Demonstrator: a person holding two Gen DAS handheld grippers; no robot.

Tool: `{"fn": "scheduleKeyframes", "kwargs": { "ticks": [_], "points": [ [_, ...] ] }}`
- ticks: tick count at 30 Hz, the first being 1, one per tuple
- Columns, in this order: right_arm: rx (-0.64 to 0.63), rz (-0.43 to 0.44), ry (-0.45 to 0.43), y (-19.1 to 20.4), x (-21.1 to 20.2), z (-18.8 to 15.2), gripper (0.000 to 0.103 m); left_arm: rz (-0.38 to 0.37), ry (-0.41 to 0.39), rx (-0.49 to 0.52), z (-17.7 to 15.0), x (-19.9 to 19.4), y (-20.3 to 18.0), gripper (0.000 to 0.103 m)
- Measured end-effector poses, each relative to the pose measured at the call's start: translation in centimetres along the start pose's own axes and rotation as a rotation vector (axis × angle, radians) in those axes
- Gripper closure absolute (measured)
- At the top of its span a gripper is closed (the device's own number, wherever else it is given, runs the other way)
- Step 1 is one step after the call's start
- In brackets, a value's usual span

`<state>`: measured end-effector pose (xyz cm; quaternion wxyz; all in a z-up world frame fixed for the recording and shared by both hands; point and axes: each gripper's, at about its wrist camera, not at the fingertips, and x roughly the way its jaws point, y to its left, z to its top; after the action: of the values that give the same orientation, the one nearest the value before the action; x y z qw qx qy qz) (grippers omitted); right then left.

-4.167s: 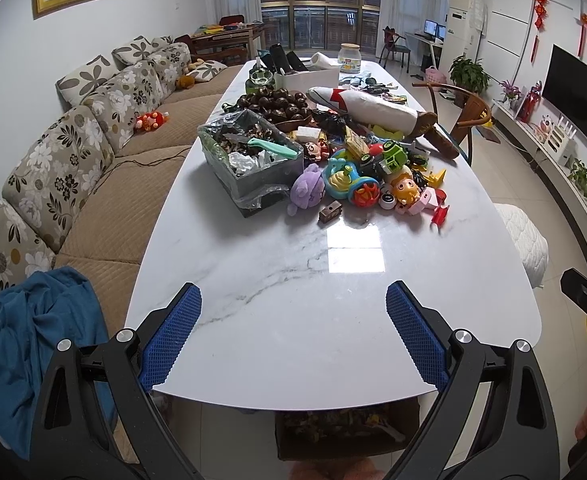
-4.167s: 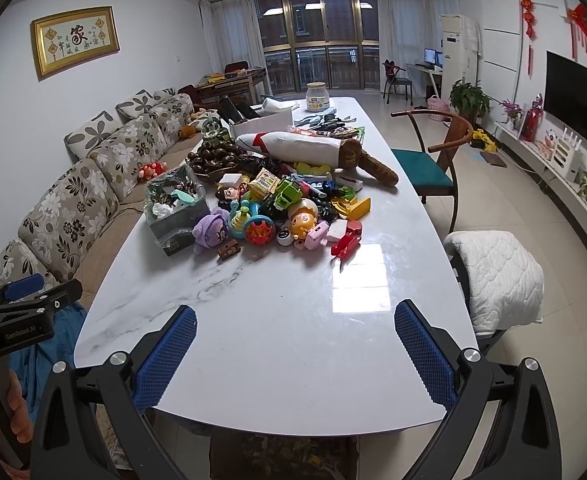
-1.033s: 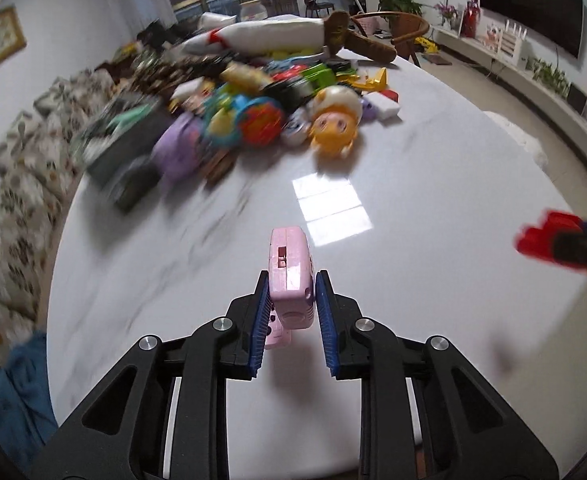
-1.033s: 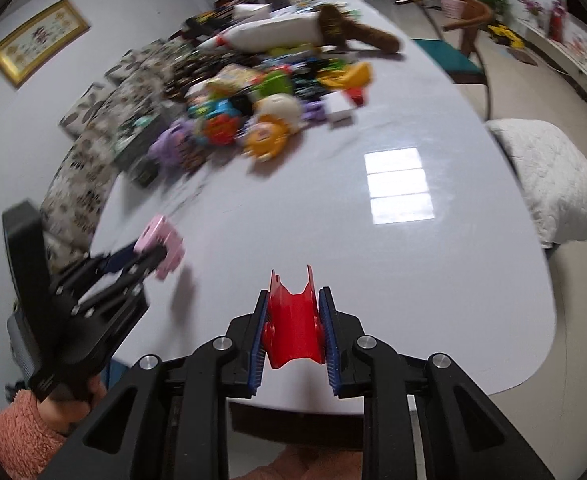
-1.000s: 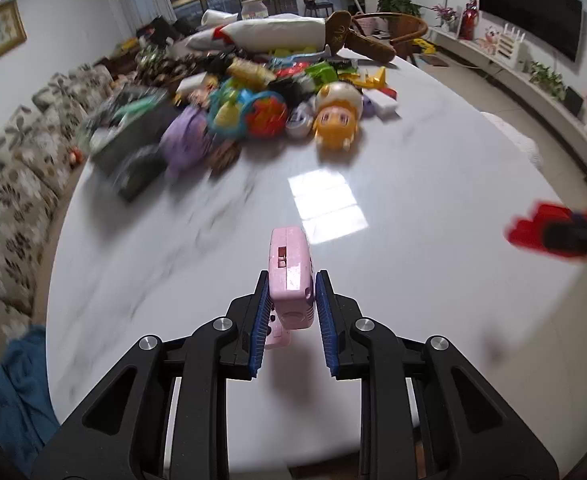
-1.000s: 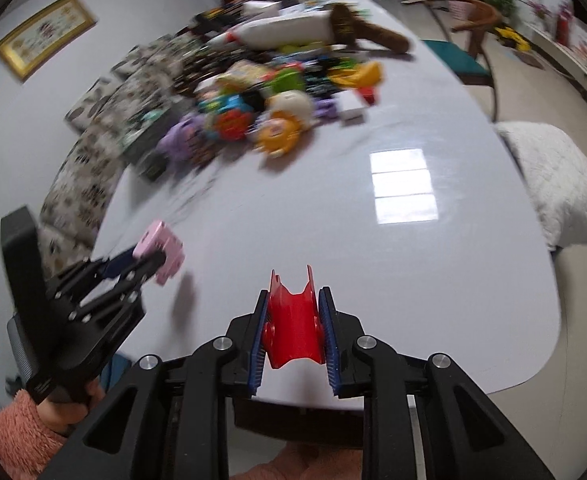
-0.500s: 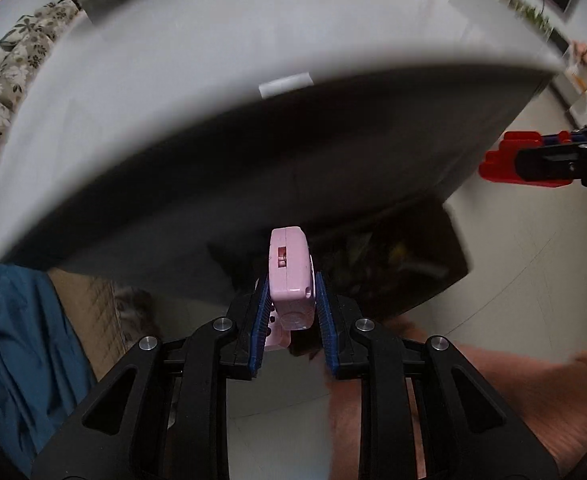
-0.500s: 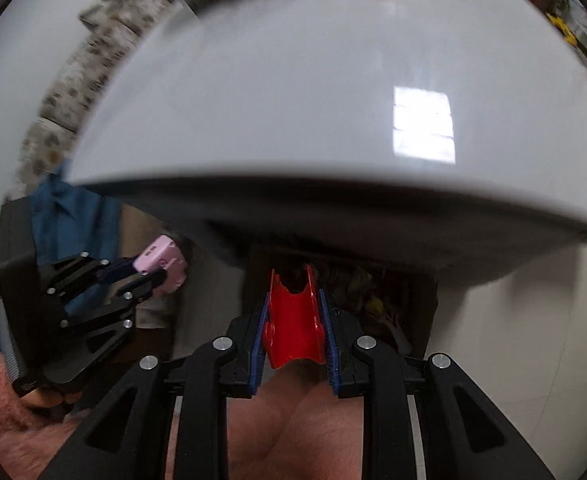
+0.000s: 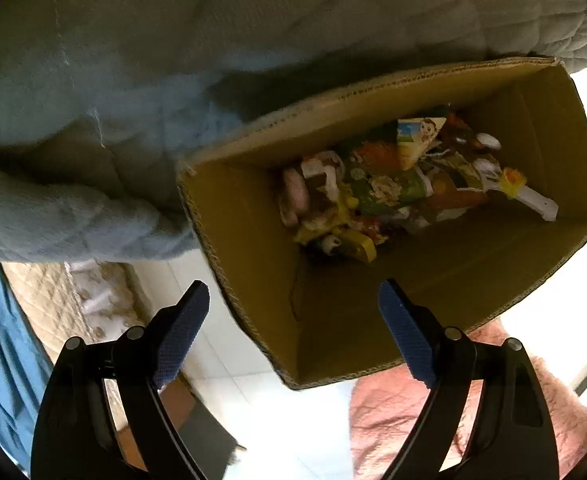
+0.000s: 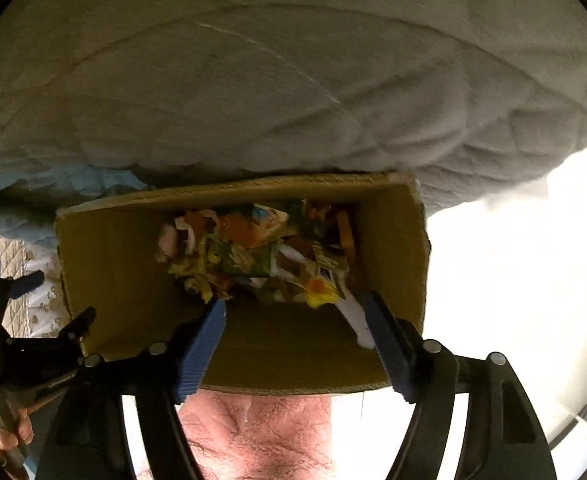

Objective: Collect trash
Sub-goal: 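Carry both toys over the cardboard box and open both tools to drop them, then bring both open tools back up to the toy pile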

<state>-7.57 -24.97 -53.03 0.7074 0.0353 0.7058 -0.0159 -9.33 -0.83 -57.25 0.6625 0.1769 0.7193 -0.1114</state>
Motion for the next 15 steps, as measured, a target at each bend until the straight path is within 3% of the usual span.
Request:
{"fn": "scheduleKeyframes", "kwargs": {
  "ticks": [4, 7, 10, 12, 15],
  "points": [
    [0.017, 0.052, -0.004, -0.2, -3.3, -0.6, 0.026, -0.042, -0.019, -0.021, -1.3, -2.2, 0.4, 0.019],
    [-0.012, 0.116, -0.041, 0.2, -8.4, -0.8, 0.026, -0.07, -0.051, -0.037, -2.6, -6.0, 1.1, 0.019],
    [-0.098, 0.198, -0.126, 1.1, -15.9, -0.9, 0.025, -0.114, -0.125, -0.043, -4.0, -12.0, 2.1, 0.019],
    [-0.165, 0.255, -0.2, 1.4, -21.1, -0.7, 0.018, -0.134, -0.205, -0.029, -5.3, -17.7, 2.9, 0.018],
    [-0.237, 0.336, -0.296, 2.6, -27.0, 0.3, 0.012, -0.064, -0.328, -0.01, -6.6, -24.3, 3.4, 0.011]
  ]
}}
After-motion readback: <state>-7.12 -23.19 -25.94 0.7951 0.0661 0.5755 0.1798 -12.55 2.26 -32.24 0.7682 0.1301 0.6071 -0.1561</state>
